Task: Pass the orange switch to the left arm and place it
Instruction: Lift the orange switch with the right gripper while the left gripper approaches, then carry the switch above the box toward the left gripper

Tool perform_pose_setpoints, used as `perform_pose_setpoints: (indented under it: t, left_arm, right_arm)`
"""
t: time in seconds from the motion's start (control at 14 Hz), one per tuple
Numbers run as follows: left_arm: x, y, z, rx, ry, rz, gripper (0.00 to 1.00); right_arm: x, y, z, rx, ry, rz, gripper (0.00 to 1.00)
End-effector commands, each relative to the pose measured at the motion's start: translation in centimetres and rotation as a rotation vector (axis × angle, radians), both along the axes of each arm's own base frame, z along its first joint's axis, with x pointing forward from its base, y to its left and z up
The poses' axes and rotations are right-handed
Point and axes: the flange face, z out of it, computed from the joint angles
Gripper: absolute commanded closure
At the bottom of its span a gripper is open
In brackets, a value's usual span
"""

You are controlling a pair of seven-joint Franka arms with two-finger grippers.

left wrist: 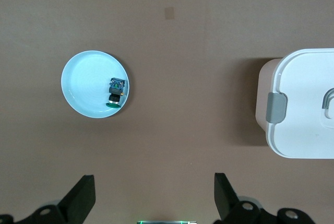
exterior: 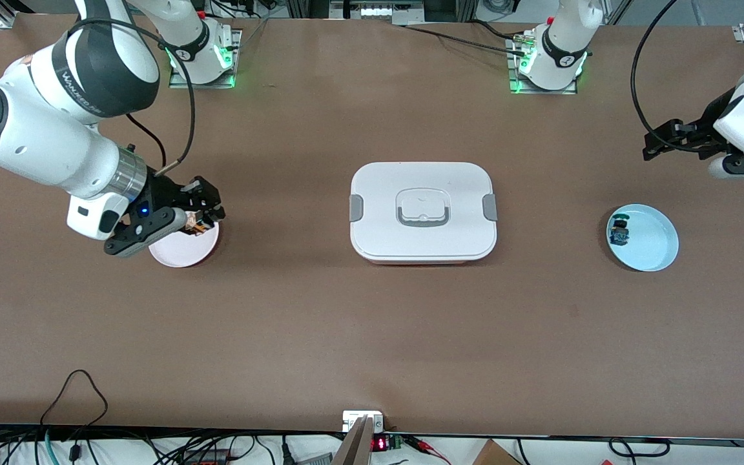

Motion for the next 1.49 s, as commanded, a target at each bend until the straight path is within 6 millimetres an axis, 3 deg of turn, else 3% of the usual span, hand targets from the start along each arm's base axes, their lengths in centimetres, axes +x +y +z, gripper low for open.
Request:
perform_pose_setpoints:
  t: [0.0, 0.21, 0.5, 0.71, 0.85, 1.07, 1.28, 1.42]
  left_arm:
    - [-0.1, -1.0, 1.0, -0.098, 0.009, 0.015, 0.0]
    - [-0.6, -3.3, 0.6, -0.175, 0.062, -0.019, 0.0]
    - [0.2, -6.1, -3.7, -0.419, 0.25, -0.021, 0.0]
    - [2.1, -8.4, -7.8, -0.632, 0.354, 0.011, 0.0]
    - [2.7, -10.2, -9.1, -0.789, 0.4, 0.03, 0.0]
    - [3.4, -13.2, -9.8, -1.07, 0.407, 0.089, 0.0]
    - [4.0, -14.6, -10.9, -1.276, 0.393, 0.217, 0.0]
    - [4.0, -18.4, -11.1, -1.329, 0.355, 0.267, 0.0]
  right_arm:
    - [-0.2, 0.8, 1.0, 0.127, -0.028, 0.129, 0.99]
    - [0.0, 1.6, 1.2, 0.306, -0.114, 0.298, 1.0]
    - [0.0, 2.8, 1.1, 0.495, -0.244, 0.484, 1.0]
    - [0.1, 4.3, 1.1, 0.664, -0.315, 0.511, 1.0]
    - [0.3, 5.5, 0.6, 0.795, -0.357, 0.496, 1.0]
    - [0.4, 8.0, 0.4, 0.985, -0.438, 0.464, 1.0]
    - [-0.2, 11.0, -0.7, 1.038, -0.468, 0.498, 1.0]
    - [-0.9, 13.4, -1.0, 1.085, -0.502, 0.526, 1.0]
